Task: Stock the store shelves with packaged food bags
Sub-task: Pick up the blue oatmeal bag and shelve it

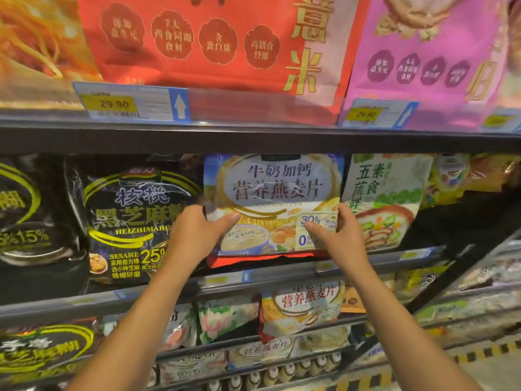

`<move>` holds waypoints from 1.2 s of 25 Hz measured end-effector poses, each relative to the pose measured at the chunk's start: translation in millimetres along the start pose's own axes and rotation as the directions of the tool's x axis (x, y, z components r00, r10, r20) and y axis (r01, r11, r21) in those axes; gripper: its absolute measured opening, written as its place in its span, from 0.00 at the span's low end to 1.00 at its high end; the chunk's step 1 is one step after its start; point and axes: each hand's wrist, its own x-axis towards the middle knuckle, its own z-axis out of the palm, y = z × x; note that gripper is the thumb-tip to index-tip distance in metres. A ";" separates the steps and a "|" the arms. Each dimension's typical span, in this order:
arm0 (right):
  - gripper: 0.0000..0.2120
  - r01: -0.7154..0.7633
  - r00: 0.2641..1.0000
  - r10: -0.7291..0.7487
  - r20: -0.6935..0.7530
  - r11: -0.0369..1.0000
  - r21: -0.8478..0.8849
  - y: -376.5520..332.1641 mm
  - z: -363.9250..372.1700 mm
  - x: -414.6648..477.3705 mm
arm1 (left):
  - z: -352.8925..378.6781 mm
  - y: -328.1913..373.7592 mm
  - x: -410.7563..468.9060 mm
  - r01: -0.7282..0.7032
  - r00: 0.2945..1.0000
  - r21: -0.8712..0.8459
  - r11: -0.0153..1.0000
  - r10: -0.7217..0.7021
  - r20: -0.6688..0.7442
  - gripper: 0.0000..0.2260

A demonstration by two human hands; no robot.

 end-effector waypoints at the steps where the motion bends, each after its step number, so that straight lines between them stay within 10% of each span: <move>1: 0.47 0.007 1.000 -0.007 -0.009 1.000 -0.018 2.4 -0.1 2.2 | 3.3 2.6 -2.5 0.003 1.000 0.029 1.000 -0.002 -0.027 0.32; 14: 0.22 0.005 1.000 0.002 0.021 0.953 -0.303 33.1 -13.3 -16.1 | 49.8 -16.0 -32.0 -0.064 0.997 0.129 0.990 0.070 -0.044 0.23; 23: 0.46 -0.033 0.999 0.035 0.013 0.988 -0.148 31.2 -18.5 -34.2 | 48.7 -5.8 -47.2 -0.055 0.992 0.015 0.998 0.057 -0.109 0.37; 30: 0.37 0.080 0.996 -0.083 -0.012 0.981 -0.177 18.5 -30.5 -51.1 | 35.5 -1.9 -73.9 -0.117 0.983 0.001 0.993 0.116 -0.141 0.43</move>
